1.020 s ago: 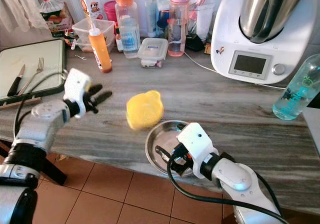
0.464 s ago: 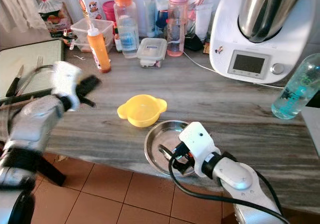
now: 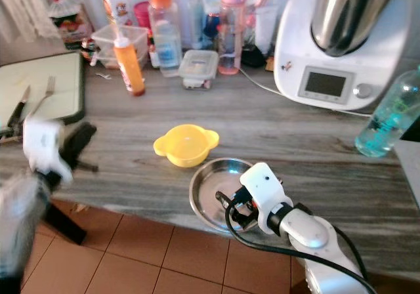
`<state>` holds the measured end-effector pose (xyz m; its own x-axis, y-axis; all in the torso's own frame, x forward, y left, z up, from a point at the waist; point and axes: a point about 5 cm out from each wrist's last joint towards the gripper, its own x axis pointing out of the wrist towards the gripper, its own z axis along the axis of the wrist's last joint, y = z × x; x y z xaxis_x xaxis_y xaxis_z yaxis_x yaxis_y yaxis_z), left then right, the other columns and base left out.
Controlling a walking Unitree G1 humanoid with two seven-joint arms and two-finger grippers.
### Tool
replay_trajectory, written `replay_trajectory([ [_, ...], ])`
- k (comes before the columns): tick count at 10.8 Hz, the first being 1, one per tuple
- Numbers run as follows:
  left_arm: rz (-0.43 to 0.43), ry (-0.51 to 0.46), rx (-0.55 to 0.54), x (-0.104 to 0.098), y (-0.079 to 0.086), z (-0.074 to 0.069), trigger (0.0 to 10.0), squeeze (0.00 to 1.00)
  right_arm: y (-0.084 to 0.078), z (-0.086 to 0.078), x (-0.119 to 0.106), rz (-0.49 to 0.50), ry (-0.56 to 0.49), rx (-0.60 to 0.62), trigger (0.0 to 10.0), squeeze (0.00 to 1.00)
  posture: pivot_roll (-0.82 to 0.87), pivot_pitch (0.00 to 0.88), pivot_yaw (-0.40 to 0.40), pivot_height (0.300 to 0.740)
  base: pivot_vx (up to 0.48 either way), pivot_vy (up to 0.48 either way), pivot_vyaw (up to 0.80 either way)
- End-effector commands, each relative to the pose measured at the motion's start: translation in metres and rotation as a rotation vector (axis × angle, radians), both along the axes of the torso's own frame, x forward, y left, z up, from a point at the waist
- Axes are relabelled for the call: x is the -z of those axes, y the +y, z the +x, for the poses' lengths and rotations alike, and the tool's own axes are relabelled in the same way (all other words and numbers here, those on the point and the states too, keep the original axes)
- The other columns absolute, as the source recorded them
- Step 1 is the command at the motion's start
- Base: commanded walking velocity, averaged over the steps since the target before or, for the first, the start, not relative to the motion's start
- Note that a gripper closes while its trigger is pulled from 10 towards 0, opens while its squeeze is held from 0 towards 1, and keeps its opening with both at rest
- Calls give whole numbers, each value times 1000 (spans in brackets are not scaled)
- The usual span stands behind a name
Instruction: Setting the table
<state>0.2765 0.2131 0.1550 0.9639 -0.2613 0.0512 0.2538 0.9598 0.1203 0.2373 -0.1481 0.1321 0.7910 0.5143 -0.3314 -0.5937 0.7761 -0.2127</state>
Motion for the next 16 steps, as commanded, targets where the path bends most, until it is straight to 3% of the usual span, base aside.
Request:
replay_trajectory([
  [1, -16, -6, 59, 1, -19, -10, 0, 0, 4, 0, 3, 18, 10, 0, 10000, 1000, 29, 49, 28, 740, 0, 0, 0],
  [2, 7, 23, 119, 13, -36, -23, 10000, 0, 9, -3, 7, 55, 53, -17, 10000, 1000, 31, 44, 28, 740, 0, 0, 0],
  [4, 13, 75, 172, 27, -53, -43, 10000, 0, 12, -3, 15, 102, 99, 5, 10000, 1000, 33, 40, 28, 740, 0, 0, 0],
  [5, 18, 93, 168, 31, -52, -46, 10000, 0, 12, 0, 19, 104, 102, 15, 10000, 1000, 37, 40, 27, 740, 0, 0, 0],
  [12, 2, 152, 222, 42, -51, -57, 10000, 0, 34, 32, 40, 164, 133, 16, 10000, 1000, 71, 38, 20, 740, 0, 0, 0],
  [16, 4, 194, 217, 69, -45, -56, 10000, 0, 44, 47, 47, 172, 129, -7, 10000, 1000, 82, 47, 20, 740, 0, 0, 0],
])
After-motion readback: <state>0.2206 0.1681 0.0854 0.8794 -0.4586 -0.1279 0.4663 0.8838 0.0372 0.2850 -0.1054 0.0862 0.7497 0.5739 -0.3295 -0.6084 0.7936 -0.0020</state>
